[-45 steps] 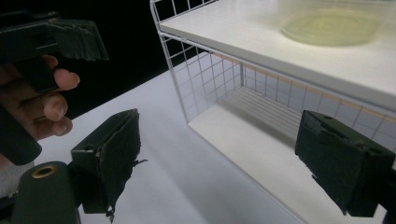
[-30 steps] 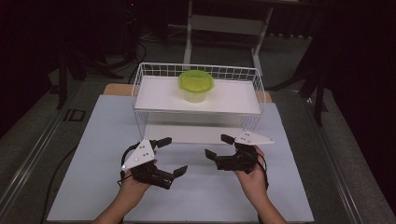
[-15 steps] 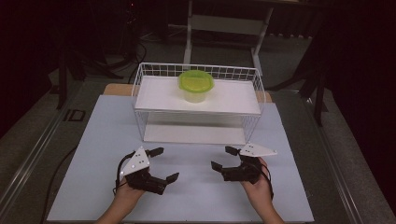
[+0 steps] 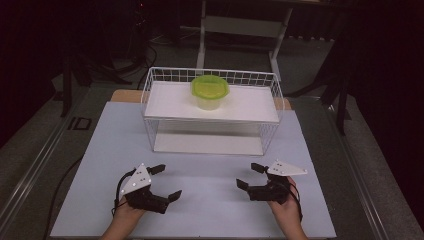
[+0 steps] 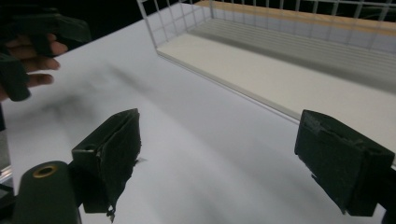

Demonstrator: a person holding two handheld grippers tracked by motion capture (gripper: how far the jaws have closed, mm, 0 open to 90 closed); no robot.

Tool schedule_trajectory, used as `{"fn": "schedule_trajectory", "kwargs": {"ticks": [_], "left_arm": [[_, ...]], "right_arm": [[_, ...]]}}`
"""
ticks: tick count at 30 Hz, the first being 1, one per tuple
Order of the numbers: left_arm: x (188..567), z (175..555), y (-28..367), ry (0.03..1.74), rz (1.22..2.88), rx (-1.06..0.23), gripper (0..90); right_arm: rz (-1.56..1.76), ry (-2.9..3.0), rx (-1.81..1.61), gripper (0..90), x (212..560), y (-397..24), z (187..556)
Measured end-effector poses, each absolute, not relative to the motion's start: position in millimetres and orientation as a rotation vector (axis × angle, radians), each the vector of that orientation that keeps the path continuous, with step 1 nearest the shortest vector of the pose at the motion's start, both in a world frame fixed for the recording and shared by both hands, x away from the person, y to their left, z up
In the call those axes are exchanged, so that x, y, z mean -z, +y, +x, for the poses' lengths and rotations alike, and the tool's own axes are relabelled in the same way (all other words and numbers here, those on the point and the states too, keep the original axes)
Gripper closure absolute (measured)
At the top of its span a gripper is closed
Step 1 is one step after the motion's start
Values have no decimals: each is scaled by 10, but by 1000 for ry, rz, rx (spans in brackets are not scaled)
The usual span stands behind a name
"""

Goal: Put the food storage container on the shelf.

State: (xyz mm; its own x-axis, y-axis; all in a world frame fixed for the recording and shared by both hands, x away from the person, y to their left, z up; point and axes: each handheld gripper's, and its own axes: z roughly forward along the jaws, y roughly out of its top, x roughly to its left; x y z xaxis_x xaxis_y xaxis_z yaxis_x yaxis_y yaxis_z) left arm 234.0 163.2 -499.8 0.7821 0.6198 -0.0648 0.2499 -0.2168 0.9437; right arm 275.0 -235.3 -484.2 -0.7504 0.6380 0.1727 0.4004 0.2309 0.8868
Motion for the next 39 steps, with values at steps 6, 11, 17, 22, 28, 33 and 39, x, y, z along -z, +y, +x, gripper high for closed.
{"fn": "schedule_trajectory", "kwargs": {"ticks": [6, 11, 17, 22, 28, 33, 39], "left_arm": [[5066, 2323, 1727, 695, 1808, -402, 19], [5137, 2321, 1794, 724, 1802, -415, 19], [5192, 2326, 1866, 750, 1778, -414, 19], [5200, 2320, 1915, 755, 1764, -424, 19], [5178, 2278, 1952, 754, 1745, -445, 19], [5183, 2259, 1945, 746, 1750, -449, 20], [5211, 2266, 1916, 740, 1763, -433, 19]], "right_arm": [[1004, 2294, -1499, 145, 4908, -2483, 2712], [1031, 2284, -1481, 145, 4960, -2588, 2672], [1033, 2272, -1491, 145, 5043, -2702, 2671], [1049, 2269, -1503, 145, 5122, -2744, 2680], [1079, 2243, -1495, 146, 5192, -2829, 2672], [1084, 2222, -1503, 147, 5198, -2851, 2678], [1096, 2237, -1491, 148, 5246, -2854, 2701]]}}
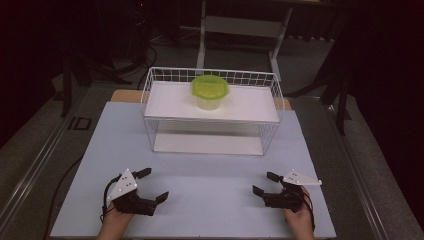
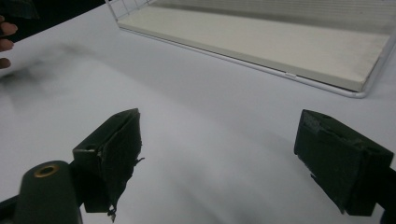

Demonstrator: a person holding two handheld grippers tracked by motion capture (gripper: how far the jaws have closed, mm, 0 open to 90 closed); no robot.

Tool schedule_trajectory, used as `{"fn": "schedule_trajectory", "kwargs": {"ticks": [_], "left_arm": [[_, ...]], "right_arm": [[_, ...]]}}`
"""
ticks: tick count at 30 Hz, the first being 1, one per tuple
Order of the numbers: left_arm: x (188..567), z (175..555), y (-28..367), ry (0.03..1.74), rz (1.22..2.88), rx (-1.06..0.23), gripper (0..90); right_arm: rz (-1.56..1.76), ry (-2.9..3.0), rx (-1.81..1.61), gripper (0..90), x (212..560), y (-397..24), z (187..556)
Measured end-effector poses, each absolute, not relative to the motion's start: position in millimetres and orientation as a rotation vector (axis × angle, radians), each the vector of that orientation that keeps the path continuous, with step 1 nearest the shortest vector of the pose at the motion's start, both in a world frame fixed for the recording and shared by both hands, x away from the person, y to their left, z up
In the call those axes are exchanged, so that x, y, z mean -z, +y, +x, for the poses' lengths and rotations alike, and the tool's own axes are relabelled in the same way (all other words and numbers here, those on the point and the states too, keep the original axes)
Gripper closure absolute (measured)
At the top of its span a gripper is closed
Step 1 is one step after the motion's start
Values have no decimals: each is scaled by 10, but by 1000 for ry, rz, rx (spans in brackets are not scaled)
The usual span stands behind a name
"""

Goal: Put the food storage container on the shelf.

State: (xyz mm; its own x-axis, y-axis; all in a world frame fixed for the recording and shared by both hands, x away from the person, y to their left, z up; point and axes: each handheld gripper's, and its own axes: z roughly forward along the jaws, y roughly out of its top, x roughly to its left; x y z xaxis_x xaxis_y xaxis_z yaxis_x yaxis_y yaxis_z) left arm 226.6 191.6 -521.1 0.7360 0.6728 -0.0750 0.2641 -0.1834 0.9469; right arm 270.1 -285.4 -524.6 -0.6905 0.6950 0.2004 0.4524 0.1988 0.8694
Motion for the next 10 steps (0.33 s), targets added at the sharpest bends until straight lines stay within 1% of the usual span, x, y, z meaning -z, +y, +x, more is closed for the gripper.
{"fn": "schedule_trajectory", "kwargs": {"ticks": [10], "left_arm": [[5218, 2269, 1948, 756, 1740, -424, 19]], "right_arm": [[1102, 2261, -1473, 148, 5285, -2833, 2713]]}}
